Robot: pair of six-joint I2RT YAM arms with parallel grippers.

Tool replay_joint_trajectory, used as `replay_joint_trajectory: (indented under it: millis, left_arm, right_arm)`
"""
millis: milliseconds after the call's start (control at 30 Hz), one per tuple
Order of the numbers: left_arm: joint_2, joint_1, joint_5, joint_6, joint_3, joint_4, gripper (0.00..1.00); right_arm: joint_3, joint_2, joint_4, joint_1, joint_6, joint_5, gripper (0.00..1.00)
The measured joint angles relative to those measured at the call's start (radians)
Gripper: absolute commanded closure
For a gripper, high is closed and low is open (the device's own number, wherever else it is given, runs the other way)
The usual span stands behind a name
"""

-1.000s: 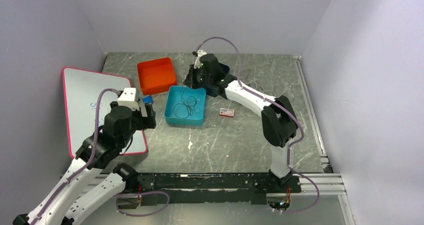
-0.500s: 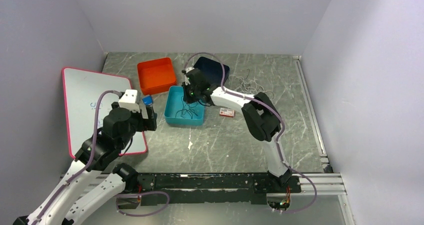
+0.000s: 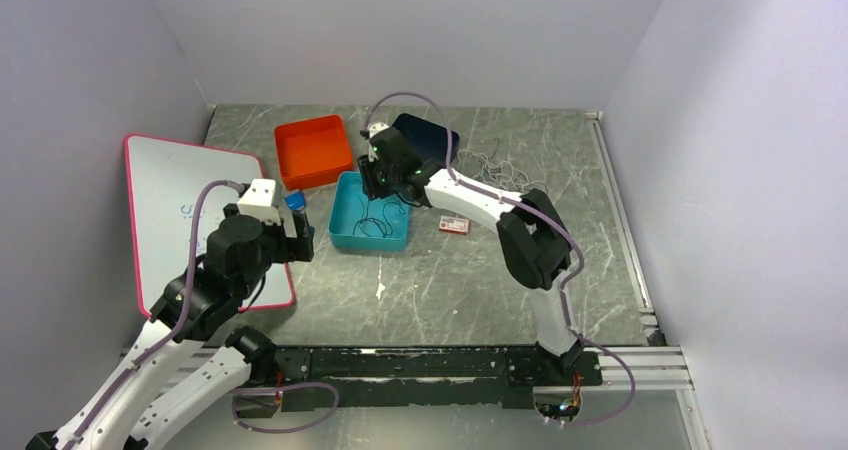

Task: Untangle the cables

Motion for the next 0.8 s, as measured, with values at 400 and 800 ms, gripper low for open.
replay_joint_trajectory:
  millis: [400, 800]
  left_arm:
    - [-0.001, 0.0, 0.0, 0.0, -0.002, 0.0, 0.03]
    - [0.004, 0.0, 0.021, -0.001, -0.002, 0.021, 0.0]
  right_arm:
    - [-0.044, -0.23, -0.014, 0.0, -0.018, 0.053, 0.51]
    - [-0.282, -0.529, -0.122, -0.008, -0.038, 0.26, 0.51]
